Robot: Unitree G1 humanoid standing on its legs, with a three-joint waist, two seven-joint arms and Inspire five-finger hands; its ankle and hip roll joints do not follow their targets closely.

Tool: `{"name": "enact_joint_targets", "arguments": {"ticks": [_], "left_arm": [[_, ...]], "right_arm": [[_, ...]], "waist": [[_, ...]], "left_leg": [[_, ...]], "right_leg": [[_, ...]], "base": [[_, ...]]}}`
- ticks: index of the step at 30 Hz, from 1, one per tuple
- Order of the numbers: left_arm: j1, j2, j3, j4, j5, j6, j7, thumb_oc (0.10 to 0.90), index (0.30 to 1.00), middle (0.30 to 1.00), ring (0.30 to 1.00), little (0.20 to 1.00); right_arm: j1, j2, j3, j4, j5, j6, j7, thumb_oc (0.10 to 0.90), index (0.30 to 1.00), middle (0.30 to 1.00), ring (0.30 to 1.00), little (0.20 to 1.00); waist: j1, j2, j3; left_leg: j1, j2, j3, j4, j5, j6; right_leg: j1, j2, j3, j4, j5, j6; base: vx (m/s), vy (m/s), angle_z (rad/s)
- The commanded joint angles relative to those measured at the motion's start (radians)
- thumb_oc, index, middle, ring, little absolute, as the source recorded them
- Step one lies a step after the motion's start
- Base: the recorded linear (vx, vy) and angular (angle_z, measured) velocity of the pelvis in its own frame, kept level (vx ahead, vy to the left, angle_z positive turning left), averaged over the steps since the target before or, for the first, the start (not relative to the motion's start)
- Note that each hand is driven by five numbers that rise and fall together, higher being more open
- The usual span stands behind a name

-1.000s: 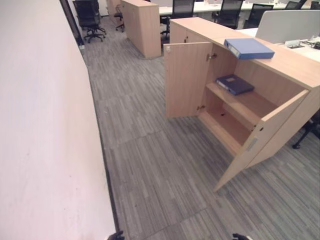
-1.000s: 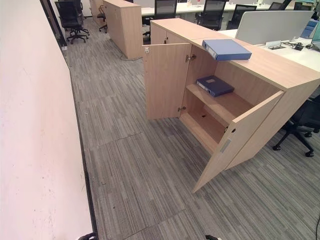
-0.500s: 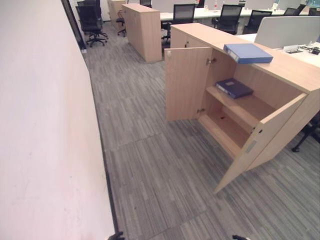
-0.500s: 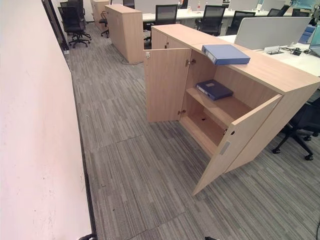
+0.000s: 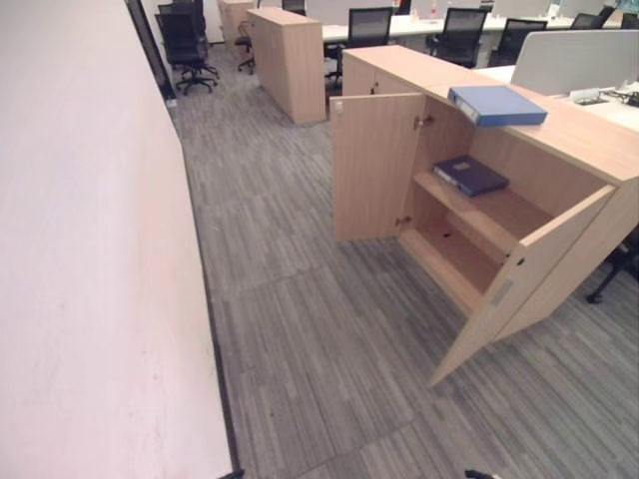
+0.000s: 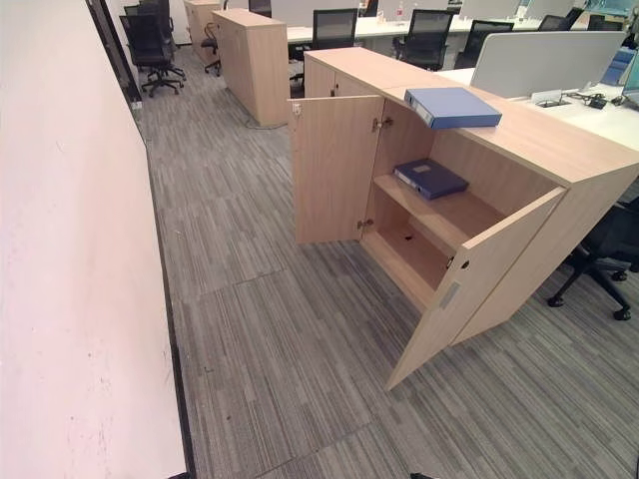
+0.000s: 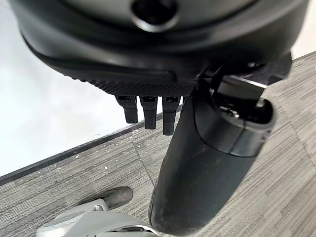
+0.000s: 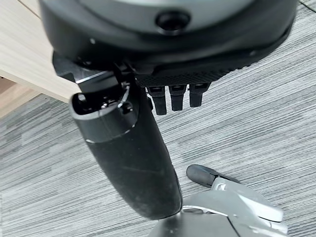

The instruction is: Put the empty folder in the office cabinet

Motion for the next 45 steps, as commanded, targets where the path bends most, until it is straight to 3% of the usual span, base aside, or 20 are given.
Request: {"name": "enact_joint_targets", "arguments": {"ticks": [1,3,7,9,11,15,16,17,23,25,30,31,32,34,36,38,40,41,42,45], "left_arm": [[-0.104,0.026,0.018,0.023,-0.031,-0.037,0.003,0.800,0.900,0.900,0.900,0.900],[-0.111,0.028,0.014,0.016,-0.035,-0.039,0.003,0.800,0.900,0.900,0.900,0.900],[-0.133,0.025,0.003,-0.008,-0.059,-0.042,0.005,0.800,0.900,0.900,0.900,0.900],[-0.140,0.019,0.000,-0.002,-0.065,-0.040,0.010,0.800,0.900,0.900,0.900,0.900],[-0.137,0.019,-0.002,0.001,-0.062,-0.040,0.009,0.800,0.900,0.900,0.900,0.900],[-0.139,0.030,-0.002,0.014,-0.071,-0.032,0.015,0.800,0.900,0.900,0.900,0.900],[-0.139,0.030,-0.002,0.014,-0.071,-0.032,0.015,0.800,0.900,0.900,0.900,0.900],[-0.137,0.036,0.003,0.019,-0.077,-0.031,0.022,0.800,0.900,0.900,0.900,0.900],[-0.108,0.049,0.033,0.035,-0.095,-0.035,0.046,0.800,0.900,0.900,0.900,0.900],[-0.096,0.050,0.049,0.055,-0.092,-0.034,0.048,0.800,0.900,0.900,0.900,0.900],[-0.072,0.064,0.062,0.084,-0.071,-0.030,0.053,0.800,0.900,0.900,0.900,0.900],[-0.070,0.080,0.063,0.079,-0.057,-0.031,0.046,0.800,0.900,0.900,0.900,0.900],[-0.069,0.081,0.063,0.079,-0.057,-0.031,0.046,0.800,0.900,0.900,0.900,0.900],[-0.067,0.098,0.062,0.064,-0.052,-0.032,0.041,0.800,0.900,0.900,0.900,0.900],[-0.077,0.110,0.066,0.054,-0.056,-0.031,0.043,0.800,0.900,0.900,0.900,0.900],[-0.086,0.121,0.073,0.049,-0.061,-0.033,0.046,0.800,0.900,0.900,0.900,0.900],[-0.095,0.130,0.080,0.040,-0.075,-0.036,0.053,0.800,0.900,0.900,0.900,0.900],[-0.095,0.130,0.080,0.041,-0.075,-0.036,0.053,0.800,0.900,0.900,0.900,0.900],[-0.100,0.130,0.088,0.029,-0.091,-0.041,0.058,0.800,0.900,0.900,0.900,0.900],[-0.113,0.123,0.099,0.019,-0.116,-0.046,0.060,0.800,0.900,0.900,0.900,0.900]], "right_arm": [[-0.069,-0.059,0.026,0.036,-0.023,-0.019,-0.014,0.800,0.900,0.900,0.900,0.900],[-0.073,-0.064,0.022,0.027,-0.016,-0.023,-0.017,0.800,0.900,0.900,0.900,0.900],[-0.075,-0.071,0.007,0.003,0.009,-0.026,-0.024,0.800,0.900,0.900,0.900,0.900],[-0.073,-0.072,0.006,0.015,0.010,-0.020,-0.024,0.800,0.900,0.900,0.900,0.900],[-0.060,-0.071,0.006,0.024,0.012,-0.019,-0.021,0.800,0.900,0.900,0.900,0.900],[-0.045,-0.066,-0.007,0.014,0.045,-0.017,-0.024,0.800,0.900,0.900,0.900,0.900],[-0.045,-0.066,-0.007,0.014,0.045,-0.017,-0.024,0.800,0.900,0.900,0.900,0.900],[-0.037,-0.061,-0.009,0.006,0.057,-0.016,-0.030,0.800,0.900,0.900,0.900,0.900],[-0.030,-0.060,0.000,-0.022,0.063,-0.015,-0.041,0.800,0.900,0.900,0.900,0.900],[-0.028,-0.055,0.010,-0.024,0.050,-0.015,-0.041,0.800,0.900,0.900,0.900,0.900],[-0.004,-0.009,-0.005,-0.047,0.062,-0.024,-0.039,0.800,0.900,0.900,0.900,0.900],[0.000,0.009,0.002,-0.052,0.055,-0.023,-0.030,0.800,0.900,0.900,0.900,0.900],[0.000,0.010,0.002,-0.052,0.055,-0.023,-0.030,0.800,0.900,0.900,0.900,0.900],[-0.009,0.011,0.025,-0.072,0.036,-0.019,-0.017,0.800,0.900,0.900,0.900,0.900],[-0.035,0.007,0.036,-0.097,0.027,-0.015,-0.010,0.800,0.900,0.900,0.900,0.900],[-0.058,0.003,0.040,-0.110,0.018,-0.012,-0.009,0.800,0.900,0.900,0.900,0.900],[-0.087,0.004,0.038,-0.101,0.020,-0.012,-0.017,0.800,0.900,0.900,0.900,0.900],[-0.088,0.004,0.038,-0.101,0.020,-0.012,-0.017,0.800,0.900,0.900,0.900,0.900],[-0.108,0.003,0.034,-0.079,0.024,-0.019,-0.025,0.800,0.900,0.900,0.900,0.900],[-0.139,-0.004,0.032,-0.043,0.036,-0.026,-0.031,0.800,0.900,0.900,0.900,0.900]], "waist": [[0.007,-0.002,0.037],[0.009,-0.006,0.052],[0.005,-0.031,0.100],[0.008,-0.023,0.111],[0.023,-0.029,0.109],[0.040,-0.010,0.116],[0.039,-0.012,0.117],[0.047,-0.007,0.125],[0.079,-0.001,0.137],[0.101,-0.005,0.125],[0.141,-0.045,0.077],[0.149,-0.071,0.058],[0.149,-0.074,0.056],[0.152,-0.108,0.045],[0.158,-0.122,0.042],[0.168,-0.118,0.038],[0.170,-0.097,0.048],[0.170,-0.098,0.048],[0.170,-0.073,0.058],[0.123,-0.021,0.084]], "left_leg": [[-0.013,0.171,-0.013,0.011,0.021,-0.146],[-0.044,0.187,-0.013,0.069,0.025,-0.155],[-0.187,0.215,-0.006,0.354,0.029,-0.173],[-0.226,0.223,-0.012,0.381,0.058,-0.169],[-0.264,0.221,-0.034,0.322,0.058,-0.161],[-0.326,0.287,-0.088,0.157,0.174,-0.174],[-0.323,0.285,-0.087,0.152,0.176,-0.175],[-0.339,0.310,-0.113,0.073,0.194,-0.183],[-0.424,0.384,-0.152,0.018,0.209,-0.205],[-0.445,0.385,-0.169,0.017,0.213,-0.213],[-0.473,0.335,-0.165,0.071,0.266,-0.216],[-0.479,0.288,-0.154,0.100,0.255,-0.195],[-0.480,0.285,-0.152,0.100,0.254,-0.193],[-0.471,0.228,-0.125,0.101,0.222,-0.159],[-0.454,0.190,-0.099,0.091,0.188,-0.130],[-0.429,0.167,-0.072,0.082,0.157,-0.103],[-0.372,0.140,-0.038,0.061,0.122,-0.073],[-0.372,0.140,-0.038,0.061,0.122,-0.073],[-0.322,0.110,-0.016,0.036,0.092,-0.044],[-0.239,0.072,-0.030,0.000,0.052,-0.019]], "right_leg": [[0.023,-0.024,0.016,0.007,-0.106,0.085],[0.024,-0.019,0.011,0.010,-0.110,0.079],[0.037,-0.025,-0.008,0.027,-0.131,0.048],[0.051,-0.020,-0.016,0.037,-0.146,0.041],[0.064,-0.026,-0.015,0.053,-0.167,0.044],[0.083,-0.013,0.022,0.139,-0.254,0.038],[0.081,-0.015,0.021,0.147,-0.260,0.037],[0.081,-0.010,0.053,0.202,-0.308,0.039],[0.101,-0.023,0.141,0.320,-0.425,0.056],[0.145,-0.032,0.166,0.281,-0.443,0.071],[0.218,-0.105,0.183,0.194,-0.389,0.126],[0.198,-0.137,0.185,0.202,-0.314,0.159],[0.197,-0.140,0.184,0.201,-0.314,0.160],[0.151,-0.176,0.196,0.251,-0.166,0.192],[0.088,-0.203,0.203,0.324,-0.038,0.216],[0.033,-0.227,0.171,0.392,0.087,0.229],[-0.025,-0.269,0.088,0.481,0.168,0.227],[-0.024,-0.270,0.088,0.481,0.167,0.227],[-0.036,-0.254,0.025,0.545,0.162,0.222],[-0.202,-0.105,0.045,0.649,0.031,0.200]], "base": [[-0.01,-0.081,-0.01],[-0.07,-0.099,-0.01],[-0.05,-0.111,0.09],[0.08,-0.015,0.18],[0.16,0.040,0.14],[0.22,0.107,0.12],[0.27,0.132,0.14],[0.28,0.131,0.07],[0.35,0.210,-0.28],[0.37,0.241,-0.37],[0.39,0.334,0.02],[0.33,0.306,-0.28],[0.27,0.288,-0.17],[0.18,0.250,0.15],[0.17,0.278,-0.14],[0.22,0.330,-0.32],[0.20,0.319,-0.17],[0.24,0.406,-0.48],[0.29,0.444,-0.46],[0.31,0.444,-0.01]]}}
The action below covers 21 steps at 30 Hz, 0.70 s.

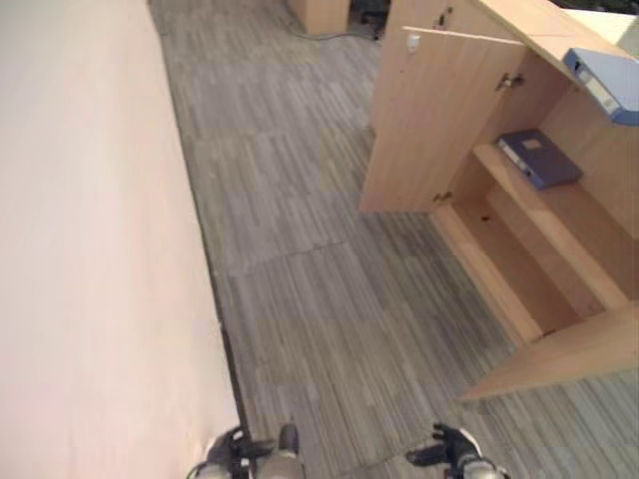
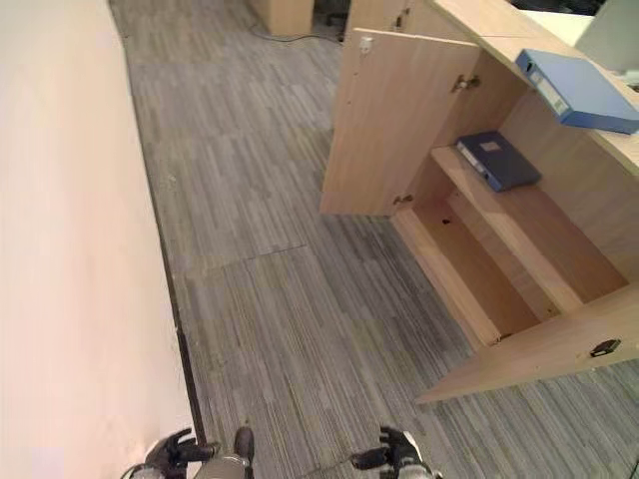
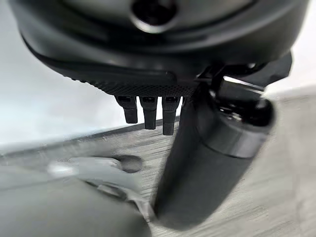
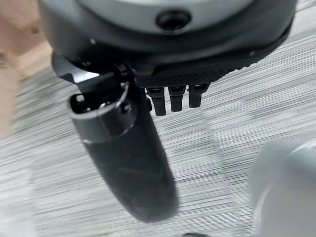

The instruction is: Put the empty folder in the office cabinet

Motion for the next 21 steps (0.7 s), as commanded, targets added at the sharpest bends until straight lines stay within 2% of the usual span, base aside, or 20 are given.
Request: {"name": "enact_joint_targets", "arguments": {"ticks": [1,2,3,4,7,8,9,10,11,12,14,15,17,20,21], "left_arm": [[0.027,0.131,-0.003,-0.023,-0.003,-0.027,0.046,0.800,0.900,0.900,0.900,0.900],[0.019,0.127,-0.006,-0.021,0.002,-0.026,0.043,0.800,0.900,0.900,0.900,0.900],[0.019,0.127,-0.006,-0.021,0.003,-0.027,0.043,0.800,0.900,0.900,0.900,0.900],[0.017,0.124,-0.009,-0.017,0.004,-0.027,0.041,0.800,0.900,0.900,0.900,0.900],[0.013,0.112,-0.025,-0.009,0.025,-0.026,0.037,0.800,0.900,0.900,0.900,0.900],[0.013,0.112,-0.025,-0.009,0.025,-0.026,0.037,0.800,0.900,0.900,0.900,0.900],[0.010,0.099,-0.045,0.005,0.065,-0.023,0.029,0.800,0.900,0.900,0.900,0.900],[0.010,0.099,-0.045,0.005,0.066,-0.024,0.029,0.800,0.900,0.900,0.900,0.900],[0.008,0.096,-0.046,0.011,0.078,-0.023,0.023,0.800,0.900,0.900,0.900,0.900],[0.009,0.096,-0.046,0.011,0.078,-0.023,0.023,0.800,0.900,0.900,0.900,0.900],[0.016,0.094,-0.042,0.016,0.092,-0.024,0.016,0.800,0.900,0.900,0.900,0.900],[0.017,0.094,-0.043,0.016,0.092,-0.025,0.016,0.800,0.900,0.900,0.900,0.900],[0.026,0.092,-0.043,0.023,0.105,-0.022,0.012,0.800,0.900,0.900,0.900,0.900],[0.034,0.087,-0.048,0.030,0.125,-0.022,0.011,0.800,0.900,0.900,0.900,0.900],[0.036,0.077,-0.056,0.034,0.132,-0.019,0.010,0.800,0.900,0.900,0.900,0.900]], "right_arm": [[-0.004,-0.096,-0.009,0.032,-0.001,-0.016,-0.031,0.800,0.900,0.900,0.900,0.900],[-0.009,-0.101,-0.010,0.053,-0.003,-0.015,-0.034,0.800,0.900,0.900,0.900,0.900],[-0.009,-0.101,-0.010,0.053,-0.003,-0.015,-0.034,0.800,0.900,0.900,0.900,0.900],[-0.010,-0.104,-0.009,0.065,-0.006,-0.013,-0.036,0.800,0.900,0.900,0.900,0.900],[0.006,-0.117,-0.021,0.105,-0.008,-0.004,-0.042,0.800,0.900,0.900,0.900,0.900],[0.006,-0.118,-0.021,0.105,-0.008,-0.004,-0.042,0.800,0.900,0.900,0.900,0.900],[0.026,-0.128,-0.038,0.148,-0.024,0.015,-0.040,0.800,0.900,0.900,0.900,0.900],[0.027,-0.128,-0.038,0.148,-0.024,0.015,-0.040,0.800,0.900,0.900,0.900,0.900],[0.040,-0.130,-0.048,0.163,-0.049,0.024,-0.037,0.800,0.900,0.900,0.900,0.900],[0.041,-0.130,-0.048,0.163,-0.049,0.024,-0.037,0.800,0.900,0.900,0.900,0.900],[0.069,-0.130,-0.061,0.177,-0.078,0.032,-0.033,0.800,0.900,0.900,0.900,0.900],[0.070,-0.131,-0.061,0.176,-0.079,0.033,-0.033,0.800,0.900,0.900,0.900,0.900],[0.093,-0.132,-0.070,0.173,-0.086,0.032,-0.026,0.800,0.900,0.900,0.900,0.900],[0.111,-0.134,-0.073,0.172,-0.088,0.028,-0.019,0.800,0.900,0.900,0.900,0.900],[0.105,-0.145,-0.075,0.173,-0.086,0.025,-0.014,0.800,0.900,0.900,0.900,0.900]], "waist": [[-0.035,0.086,0.021],[-0.049,0.100,0.030],[-0.052,0.100,0.033],[-0.063,0.106,0.041],[-0.110,0.100,0.056],[-0.110,0.101,0.058],[-0.151,0.099,0.056],[-0.153,0.103,0.057],[-0.164,0.105,0.057],[-0.166,0.109,0.058],[-0.188,0.113,0.047],[-0.189,0.116,0.049],[-0.202,0.112,0.040],[-0.210,0.108,0.021],[-0.227,0.126,0.010]], "left_leg": [[-0.010,0.001,-0.083,-0.111,0.044,-0.084],[0.027,-0.001,-0.089,-0.111,0.016,-0.086],[0.032,-0.001,-0.092,-0.111,0.013,-0.088],[0.058,-0.004,-0.097,-0.111,-0.005,-0.088],[0.142,-0.044,-0.135,-0.110,-0.065,-0.085],[0.144,-0.044,-0.135,-0.110,-0.065,-0.085],[0.216,-0.066,-0.171,-0.111,-0.118,-0.089],[0.219,-0.062,-0.173,-0.111,-0.120,-0.089],[0.259,-0.058,-0.179,-0.111,-0.144,-0.100],[0.262,-0.054,-0.182,-0.111,-0.146,-0.101],[0.338,-0.047,-0.192,-0.110,-0.196,-0.117],[0.341,-0.044,-0.193,-0.110,-0.197,-0.117],[0.389,-0.045,-0.198,-0.097,-0.236,-0.127],[0.415,-0.040,-0.202,-0.077,-0.272,-0.142],[0.413,-0.009,-0.201,-0.021,-0.256,-0.171]], "right_leg": [[-0.085,0.160,0.017,-0.007,-0.010,0.005],[-0.124,0.171,-0.047,-0.097,-0.089,-0.030],[-0.118,0.170,-0.051,-0.096,-0.095,-0.032],[-0.146,0.179,-0.060,-0.127,-0.116,-0.049],[-0.192,0.212,-0.006,-0.314,-0.070,-0.062],[-0.190,0.212,-0.007,-0.315,-0.069,-0.062],[-0.233,0.186,0.002,-0.471,0.020,-0.050],[-0.227,0.189,-0.002,-0.476,0.021,-0.050],[-0.261,0.134,-0.063,-0.527,0.061,-0.034],[-0.255,0.136,-0.068,-0.531,0.062,-0.034],[-0.279,0.064,-0.122,-0.564,0.104,-0.014],[-0.275,0.066,-0.124,-0.565,0.104,-0.013],[-0.267,0.024,-0.163,-0.553,0.130,-0.005],[-0.226,0.006,-0.198,-0.559,0.155,-0.008],[-0.216,0.013,-0.200,-0.536,0.153,-0.023]], "base": [[0.39,0.267,-0.16],[0.31,0.146,-0.13],[0.32,0.092,-0.03],[0.27,0.038,0.25],[0.36,0.036,0.18],[0.60,-0.030,0.21],[0.46,-0.037,0.49],[0.74,-0.111,0.81],[0.29,-0.072,0.66],[0.43,-0.119,0.55],[0.49,-0.127,0.29],[0.55,-0.124,0.24],[0.42,-0.101,0.25],[0.37,-0.142,0.36],[0.35,-0.163,0.26]]}}
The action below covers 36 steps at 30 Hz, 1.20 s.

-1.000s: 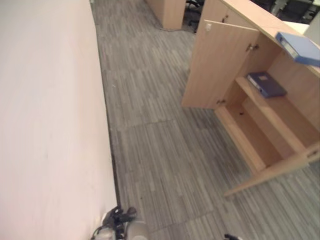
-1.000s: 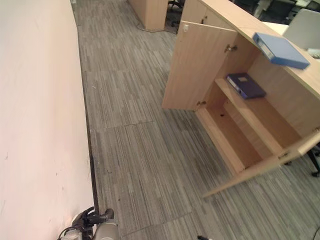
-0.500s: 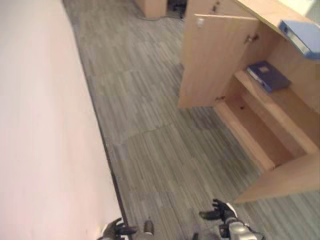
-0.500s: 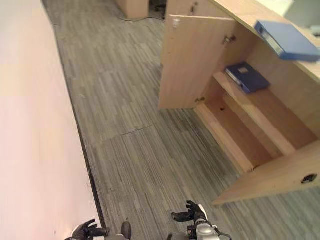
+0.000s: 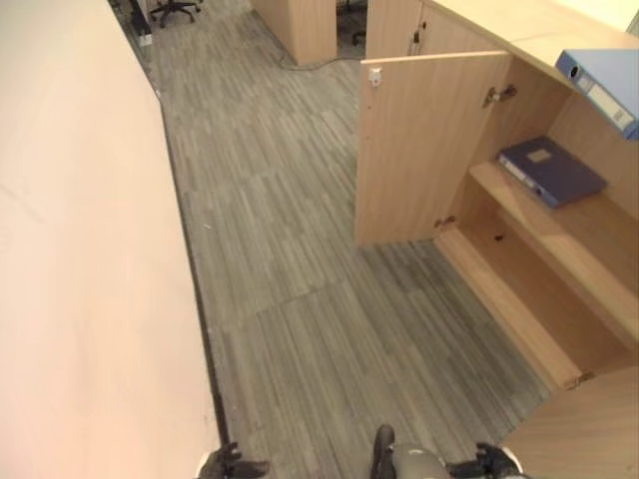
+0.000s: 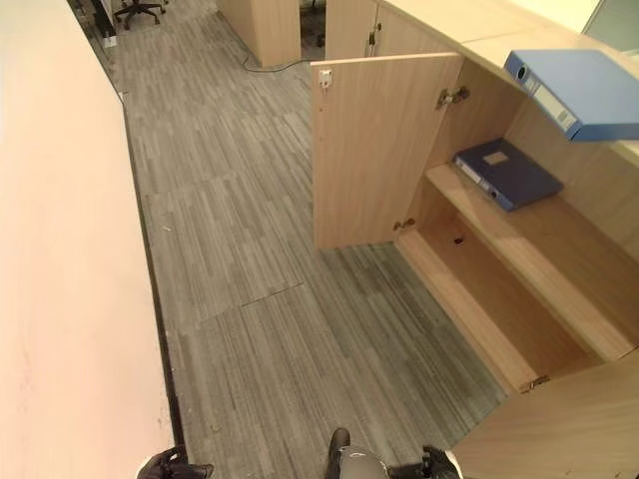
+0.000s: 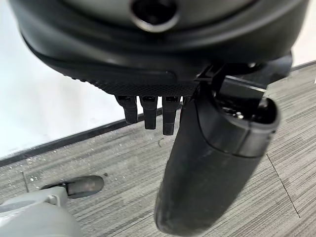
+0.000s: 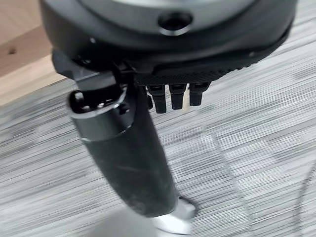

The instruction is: Put the empty folder in the office cabinet

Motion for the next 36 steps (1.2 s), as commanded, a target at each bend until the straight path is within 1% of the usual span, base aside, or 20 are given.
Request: {"name": "enact_joint_targets", "arguments": {"ticks": [1,3,5,6,8,10,12,15,16,17,18,19,20,21,25,28,31,33,35,36], "left_arm": [[-0.009,0.037,-0.006,-0.007,0.042,-0.012,0.016,0.800,0.900,0.900,0.900,0.900],[-0.019,0.029,-0.023,-0.017,0.039,-0.011,0.007,0.800,0.900,0.900,0.900,0.900],[-0.035,0.021,-0.042,-0.029,0.030,-0.013,0.001,0.800,0.900,0.900,0.900,0.900],[-0.041,0.019,-0.053,-0.038,0.031,-0.013,-0.003,0.800,0.900,0.900,0.900,0.900],[-0.048,0.017,-0.057,-0.050,0.020,-0.009,-0.004,0.800,0.900,0.900,0.900,0.900],[-0.059,0.017,-0.063,-0.058,0.005,-0.006,0.008,0.800,0.900,0.900,0.900,0.900],[-0.066,0.009,-0.071,-0.063,-0.006,-0.010,0.009,0.800,0.900,0.900,0.900,0.900],[-0.062,0.004,-0.073,-0.065,-0.012,-0.012,0.012,0.800,0.900,0.900,0.900,0.900],[-0.058,0.001,-0.074,-0.066,-0.015,-0.015,0.015,0.800,0.900,0.900,0.900,0.900],[-0.046,-0.007,-0.075,-0.063,-0.022,-0.021,0.023,0.800,0.900,0.900,0.900,0.900],[-0.047,-0.007,-0.075,-0.063,-0.022,-0.021,0.023,0.800,0.900,0.900,0.900,0.900],[-0.037,-0.014,-0.078,-0.061,-0.025,-0.026,0.026,0.800,0.900,0.900,0.900,0.900],[-0.033,-0.017,-0.078,-0.059,-0.025,-0.026,0.026,0.800,0.900,0.900,0.900,0.900],[-0.032,-0.016,-0.078,-0.059,-0.025,-0.026,0.026,0.800,0.900,0.900,0.900,0.900],[-0.019,-0.025,-0.078,-0.045,-0.010,-0.025,0.028,0.800,0.900,0.900,0.900,0.900],[0.000,-0.026,-0.076,-0.018,0.028,-0.013,0.024,0.800,0.900,0.900,0.900,0.900],[0.006,-0.025,-0.080,-0.015,0.040,-0.009,0.026,0.800,0.900,0.900,0.900,0.900],[0.000,-0.004,-0.084,-0.023,0.057,-0.006,0.033,0.800,0.900,0.900,0.900,0.900],[-0.005,0.006,-0.082,-0.031,0.055,-0.004,0.039,0.800,0.900,0.900,0.900,0.900],[-0.005,0.007,-0.082,-0.031,0.055,-0.004,0.039,0.800,0.900,0.900,0.900,0.900]], "right_arm": [[0.007,-0.035,0.009,-0.007,-0.018,-0.020,-0.004,0.800,0.900,0.900,0.900,0.900],[0.005,-0.048,0.003,0.002,-0.005,-0.021,-0.002,0.800,0.900,0.900,0.900,0.900],[-0.010,-0.062,0.007,-0.001,0.012,-0.032,-0.005,0.800,0.900,0.900,0.900,0.900],[-0.014,-0.072,0.012,-0.008,0.016,-0.033,-0.002,0.800,0.900,0.900,0.900,0.900],[-0.023,-0.086,0.019,-0.014,0.017,-0.033,-0.001,0.800,0.900,0.900,0.900,0.900],[-0.040,-0.108,0.009,-0.015,0.035,-0.030,-0.012,0.800,0.900,0.900,0.900,0.900],[-0.046,-0.118,0.003,-0.022,0.060,-0.032,-0.020,0.800,0.900,0.900,0.900,0.900],[-0.051,-0.114,-0.009,-0.033,0.096,-0.039,-0.025,0.800,0.900,0.900,0.900,0.900],[-0.056,-0.110,-0.007,-0.041,0.104,-0.043,-0.027,0.800,0.900,0.900,0.900,0.900],[-0.060,-0.098,0.011,-0.058,0.103,-0.048,-0.027,0.800,0.900,0.900,0.900,0.900],[-0.060,-0.098,0.010,-0.058,0.103,-0.048,-0.027,0.800,0.900,0.900,0.900,0.900],[-0.065,-0.086,0.024,-0.072,0.103,-0.053,-0.029,0.800,0.900,0.900,0.900,0.900],[-0.065,-0.082,0.024,-0.078,0.108,-0.055,-0.032,0.800,0.900,0.900,0.900,0.900],[-0.064,-0.082,0.024,-0.078,0.108,-0.055,-0.033,0.800,0.900,0.900,0.900,0.900],[-0.071,-0.066,0.039,-0.084,0.097,-0.053,-0.036,0.800,0.900,0.900,0.900,0.900],[-0.069,-0.050,0.067,-0.073,0.048,-0.040,-0.019,0.800,0.900,0.900,0.900,0.900],[-0.064,-0.046,0.073,-0.071,0.036,-0.038,-0.014,0.800,0.900,0.900,0.900,0.900],[-0.052,-0.032,0.084,-0.056,0.010,-0.026,-0.003,0.800,0.900,0.900,0.900,0.900],[-0.052,-0.027,0.076,-0.046,0.013,-0.023,-0.004,0.800,0.900,0.900,0.900,0.900],[-0.052,-0.026,0.076,-0.046,0.013,-0.023,-0.004,0.800,0.900,0.900,0.900,0.900]], "waist": [[-0.039,0.019,-0.001],[-0.052,0.043,-0.002],[-0.064,0.050,0.005],[-0.067,0.051,0.009],[-0.065,0.036,0.005],[-0.054,0.013,0.010],[-0.040,-0.007,0.021],[-0.006,-0.025,0.032],[0.013,-0.026,0.035],[0.054,-0.016,0.041],[0.054,-0.017,0.040],[0.092,0.006,0.044],[0.103,0.010,0.048],[0.104,0.005,0.051],[0.126,0.008,0.061],[0.149,0.010,0.034],[0.150,0.008,0.022],[0.149,-0.026,-0.020],[0.137,-0.033,-0.030],[0.138,-0.035,-0.030]], "left_leg": [[0.045,-0.074,-0.060,0.093,-0.066,0.052],[0.013,-0.029,-0.057,0.175,0.033,0.010],[-0.049,0.004,-0.058,0.274,0.187,-0.021],[-0.068,0.025,-0.048,0.338,0.238,-0.022],[-0.103,0.024,-0.062,0.443,0.299,-0.017],[-0.153,0.021,-0.057,0.533,0.303,0.005],[-0.222,0.057,-0.007,0.561,0.264,0.027],[-0.318,0.051,0.018,0.470,0.216,0.049],[-0.354,0.030,0.006,0.403,0.199,0.053],[-0.404,-0.026,-0.066,0.243,0.195,0.053],[-0.403,-0.027,-0.066,0.239,0.200,0.053],[-0.482,-0.065,-0.184,0.114,0.276,0.052],[-0.501,-0.077,-0.213,0.056,0.294,0.050],[-0.490,-0.080,-0.209,0.048,0.295,0.050],[-0.583,-0.118,-0.209,-0.007,0.326,0.047],[-0.569,-0.112,-0.240,0.001,0.348,0.055],[-0.557,-0.110,-0.238,0.002,0.364,0.057],[-0.527,-0.134,-0.217,0.008,0.348,0.094],[-0.486,-0.141,-0.189,0.001,0.312,0.120],[-0.486,-0.141,-0.187,0.001,0.311,0.120]], "right_leg": [[-0.004,-0.113,0.023,-0.455,0.420,0.129],[0.012,-0.067,0.060,-0.440,0.386,0.098],[0.034,-0.037,0.071,-0.439,0.347,0.060],[0.052,-0.013,0.084,-0.436,0.319,0.034],[0.083,0.017,0.113,-0.435,0.276,0.000],[0.127,0.036,0.146,-0.434,0.238,-0.020],[0.188,0.046,0.168,-0.448,0.208,-0.023],[0.273,0.053,0.223,-0.487,0.185,-0.008],[0.303,0.059,0.250,-0.499,0.174,0.000],[0.363,0.079,0.311,-0.513,0.141,0.009],[0.361,0.079,0.311,-0.513,0.143,0.009],[0.412,0.115,0.387,-0.517,0.114,0.008],[0.434,0.124,0.418,-0.515,0.099,0.006],[0.439,0.120,0.420,-0.512,0.092,0.005],[0.496,0.150,0.543,-0.518,0.059,-0.006],[0.540,0.155,0.634,-0.516,0.018,0.000],[0.547,0.145,0.648,-0.510,0.011,0.003],[0.521,0.125,0.695,-0.396,0.013,0.033],[0.480,0.131,0.682,-0.308,0.059,0.068],[0.478,0.131,0.683,-0.304,0.056,0.068]], "base": [[0.48,-0.253,0.18],[0.28,-0.198,0.06],[0.20,-0.195,0.07],[0.26,-0.231,-0.20],[0.30,-0.255,-0.27],[0.36,-0.260,-0.47],[0.39,-0.182,-0.22],[0.41,-0.056,-0.33],[0.59,0.052,-1.05],[0.46,0.058,-0.95],[0.64,0.049,-1.34],[0.48,-0.017,-1.36],[0.50,-0.022,-1.48],[0.30,-0.039,-1.12],[0.36,0.022,-1.09],[0.38,0.130,-1.24],[0.29,0.136,-1.28],[0.53,0.256,-0.32],[0.25,0.105,-0.73],[0.22,0.103,-0.69]]}}
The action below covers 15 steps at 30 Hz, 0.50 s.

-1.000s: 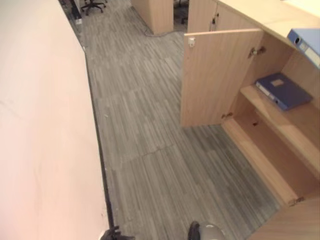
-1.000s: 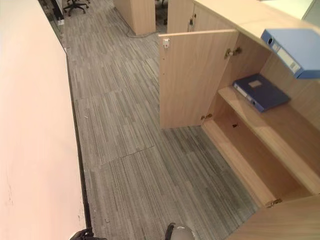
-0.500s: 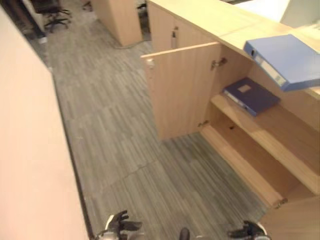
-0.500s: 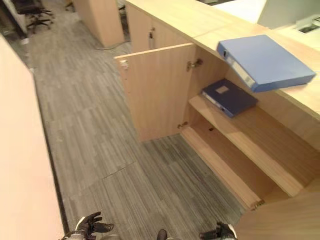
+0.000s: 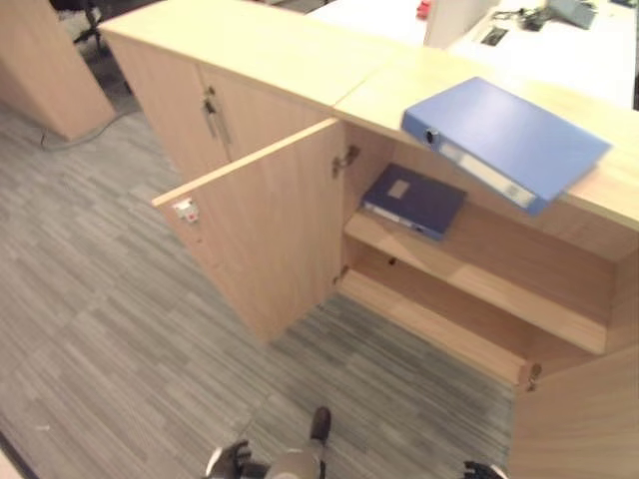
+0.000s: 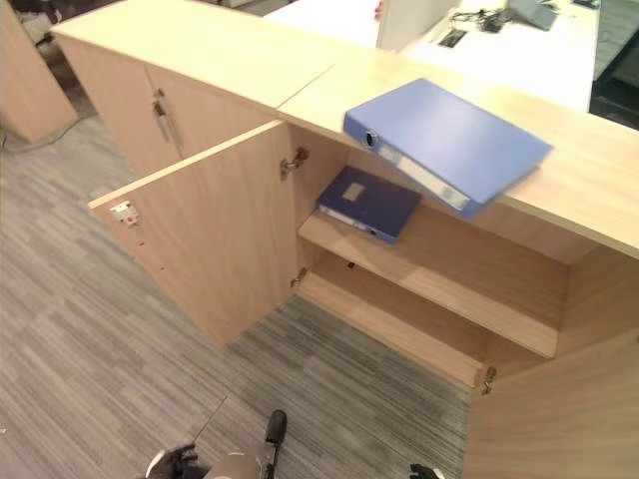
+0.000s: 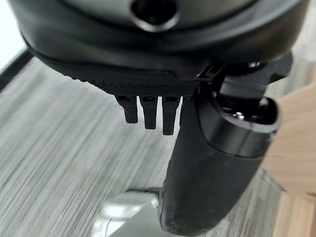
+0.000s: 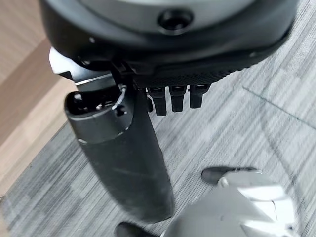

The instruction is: Put the empty folder in the office cabinet

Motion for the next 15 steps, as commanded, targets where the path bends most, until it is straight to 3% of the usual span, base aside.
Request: {"name": "enact_joint_targets", "arguments": {"ticks": [1,2,5,7,8,9,10,13,15], "left_arm": [[0.022,0.044,-0.009,-0.036,0.006,-0.011,0.025,0.800,0.900,0.900,0.900,0.900],[0.015,0.049,-0.010,-0.045,-0.006,-0.014,0.025,0.800,0.900,0.900,0.900,0.900],[0.028,0.065,0.006,-0.050,-0.015,-0.013,0.022,0.800,0.900,0.900,0.900,0.900],[0.036,0.073,0.024,-0.047,-0.019,-0.014,0.020,0.800,0.900,0.900,0.900,0.900],[0.037,0.074,0.031,-0.049,-0.024,-0.016,0.019,0.800,0.900,0.900,0.900,0.900],[0.038,0.076,0.042,-0.049,-0.029,-0.016,0.018,0.800,0.900,0.900,0.900,0.900],[0.041,0.076,0.044,-0.046,-0.022,-0.015,0.019,0.800,0.900,0.900,0.900,0.900],[0.039,0.069,0.046,-0.035,0.002,-0.015,0.026,0.800,0.900,0.900,0.900,0.900],[0.036,0.065,0.040,-0.025,0.026,-0.020,0.027,0.800,0.900,0.900,0.900,0.900]], "right_arm": [[-0.010,-0.071,-0.012,-0.035,-0.018,-0.003,-0.013,0.800,0.900,0.900,0.900,0.900],[-0.012,-0.071,-0.018,-0.042,-0.020,-0.004,-0.014,0.800,0.900,0.900,0.900,0.900],[-0.012,-0.067,-0.031,-0.053,-0.031,-0.009,-0.021,0.800,0.900,0.900,0.900,0.900],[-0.012,-0.064,-0.036,-0.063,-0.035,-0.012,-0.031,0.800,0.900,0.900,0.900,0.900],[-0.013,-0.064,-0.038,-0.067,-0.030,-0.013,-0.036,0.800,0.900,0.900,0.900,0.900],[-0.017,-0.066,-0.039,-0.071,-0.022,-0.012,-0.041,0.800,0.900,0.900,0.900,0.900],[-0.015,-0.071,-0.039,-0.070,-0.024,-0.008,-0.045,0.800,0.900,0.900,0.900,0.900],[-0.019,-0.080,-0.052,-0.059,-0.030,0.004,-0.048,0.800,0.900,0.900,0.900,0.900],[-0.007,-0.084,-0.079,-0.042,-0.034,0.012,-0.045,0.800,0.900,0.900,0.900,0.900]], "waist": [[0.006,0.030,-0.039],[0.005,0.037,-0.030],[0.000,0.073,-0.018],[-0.002,0.078,-0.010],[-0.008,0.081,-0.004],[-0.021,0.091,0.006],[-0.032,0.087,0.018],[-0.055,0.092,0.030],[-0.089,0.096,0.032]], "left_leg": [[-0.036,0.098,-0.015,-0.018,-0.019,-0.091],[-0.013,0.105,0.012,-0.019,-0.036,-0.083],[0.060,0.117,0.080,-0.028,-0.085,-0.056],[0.099,0.114,0.122,-0.032,-0.117,-0.053],[0.116,0.115,0.130,-0.031,-0.129,-0.057],[0.144,0.124,0.137,-0.027,-0.151,-0.064],[0.172,0.122,0.148,-0.024,-0.175,-0.073],[0.221,0.139,0.164,-0.032,-0.211,-0.098],[0.269,0.148,0.163,-0.034,-0.242,-0.116]], "right_leg": [[-0.080,0.093,-0.074,0.127,0.077,0.061],[-0.127,0.069,-0.160,0.197,0.136,0.091],[-0.192,0.004,-0.389,0.368,0.187,0.117],[-0.229,-0.040,-0.485,0.357,0.166,0.108],[-0.265,-0.037,-0.502,0.330,0.132,0.092],[-0.320,-0.031,-0.523,0.220,0.074,0.054],[-0.340,-0.061,-0.544,0.093,0.095,0.035],[-0.372,-0.140,-0.562,-0.095,0.190,0.061],[-0.414,-0.200,-0.504,-0.171,0.259,0.093]], "base": [[0.19,0.104,-0.44],[0.25,0.180,-0.42],[0.19,0.241,-0.67],[0.21,0.176,-0.84],[0.30,0.044,-1.13],[0.37,-0.086,-0.85],[0.38,-0.159,-0.47],[0.27,-0.166,-0.20],[0.45,-0.228,0.10]]}}
